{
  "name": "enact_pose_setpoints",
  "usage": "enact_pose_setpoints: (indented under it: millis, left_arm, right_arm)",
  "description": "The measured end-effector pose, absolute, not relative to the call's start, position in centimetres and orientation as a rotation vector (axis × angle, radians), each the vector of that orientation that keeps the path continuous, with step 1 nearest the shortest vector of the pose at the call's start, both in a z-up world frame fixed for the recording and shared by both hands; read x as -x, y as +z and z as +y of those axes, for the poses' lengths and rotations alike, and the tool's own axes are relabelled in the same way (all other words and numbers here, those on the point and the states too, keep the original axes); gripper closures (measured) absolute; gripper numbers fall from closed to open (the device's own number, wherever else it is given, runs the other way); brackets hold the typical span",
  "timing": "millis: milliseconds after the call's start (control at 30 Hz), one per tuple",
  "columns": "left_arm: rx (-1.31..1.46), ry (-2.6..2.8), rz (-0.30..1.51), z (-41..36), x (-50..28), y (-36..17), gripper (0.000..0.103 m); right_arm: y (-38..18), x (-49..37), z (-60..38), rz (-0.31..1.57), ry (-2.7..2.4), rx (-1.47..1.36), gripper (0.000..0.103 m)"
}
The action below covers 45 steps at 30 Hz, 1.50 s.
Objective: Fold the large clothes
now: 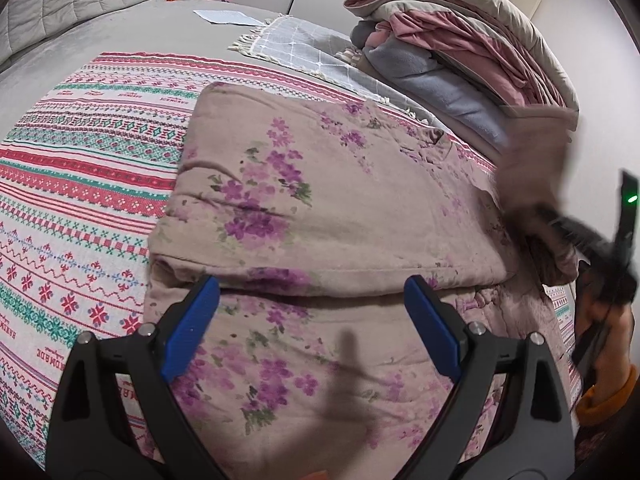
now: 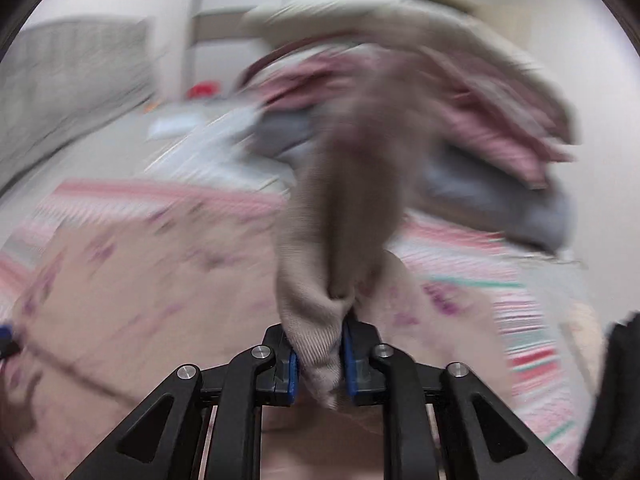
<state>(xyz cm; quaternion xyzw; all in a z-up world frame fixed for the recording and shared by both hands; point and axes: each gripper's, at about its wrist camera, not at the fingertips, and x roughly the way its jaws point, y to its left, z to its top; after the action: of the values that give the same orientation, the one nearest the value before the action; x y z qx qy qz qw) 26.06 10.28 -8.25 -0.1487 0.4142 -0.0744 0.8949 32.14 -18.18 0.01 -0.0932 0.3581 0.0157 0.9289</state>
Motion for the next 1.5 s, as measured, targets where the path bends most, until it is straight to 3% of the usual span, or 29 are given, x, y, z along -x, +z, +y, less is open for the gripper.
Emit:
enact_pose_setpoints:
  millis: [100, 167, 267, 333, 367, 700, 800, 900, 1000, 1033, 1300, 1400, 1433, 1500]
  left_arm:
    - [0.307, -0.160, 0.868, 10.3, -26.3, -8.4, 0.010]
    - [0.311, -0.165, 0.873, 10.1, -26.3, -8.4, 0.010]
    - [0.312, -0.184, 0.865, 9.7, -26.2, -8.1, 0.010]
    - [0.323, -0.217, 0.859, 9.4, -26.3, -7.6, 0.010]
    - [0.332, -0.234, 0.858, 9.2, -26.5, -7.4, 0.010]
    - [0.309, -0.407, 0.910, 0.7, -32.8, -5.7, 0.011]
    - [0.326, -0.427, 0.965, -1.6, -35.7, -6.9, 0.020]
    - [0.353, -0.426, 1.020, -3.4, -38.4, -8.4, 0.036]
    - [0.383, -0.387, 1.056, -4.2, -39.9, -9.3, 0.076]
    - [0.401, -0.395, 1.058, -4.1, -39.7, -9.1, 0.085]
    - [0.404, -0.324, 0.729, -0.3, -30.6, -2.4, 0.087]
    - [0.347, -0.139, 0.791, 1.8, -28.9, -4.4, 0.083]
    - [0.301, -0.089, 0.843, 2.1, -29.0, -5.5, 0.076]
    - [0.274, -0.051, 0.908, 2.9, -29.4, -7.0, 0.072]
  right_arm:
    - [-4.3, -33.2, -14.9, 0.843, 0.144, 0.196, 0.064]
    - [-7.7, -33.7, -13.3, 0.917, 0.138, 0.228, 0.059]
    - [-7.8, -32.6, -13.2, 0.860, 0.135, 0.246, 0.049]
    - [-7.0, -32.2, -14.0, 0.887, 0.194, 0.191, 0.030]
    - [-6.2, -31.6, -14.7, 0.896, 0.248, 0.134, 0.028]
    - [-2.4, -25.4, -23.5, 0.831, 0.175, -0.202, 0.026]
    - [-2.4, -24.8, -26.1, 0.822, 0.146, -0.261, 0.026]
    - [-2.4, -24.4, -28.4, 0.803, 0.103, -0.307, 0.026]
    - [-2.5, -24.2, -30.2, 0.792, 0.079, -0.334, 0.026]
    - [-2.5, -24.2, -30.8, 0.788, 0.070, -0.339, 0.026]
    - [-2.1, -22.9, -36.2, 0.705, -0.026, -0.451, 0.026]
    - [-2.6, -22.9, -37.3, 0.696, -0.051, -0.484, 0.026]
    - [-2.8, -23.1, -37.5, 0.700, -0.065, -0.477, 0.026]
    - [-3.3, -23.5, -37.5, 0.716, -0.094, -0.452, 0.026]
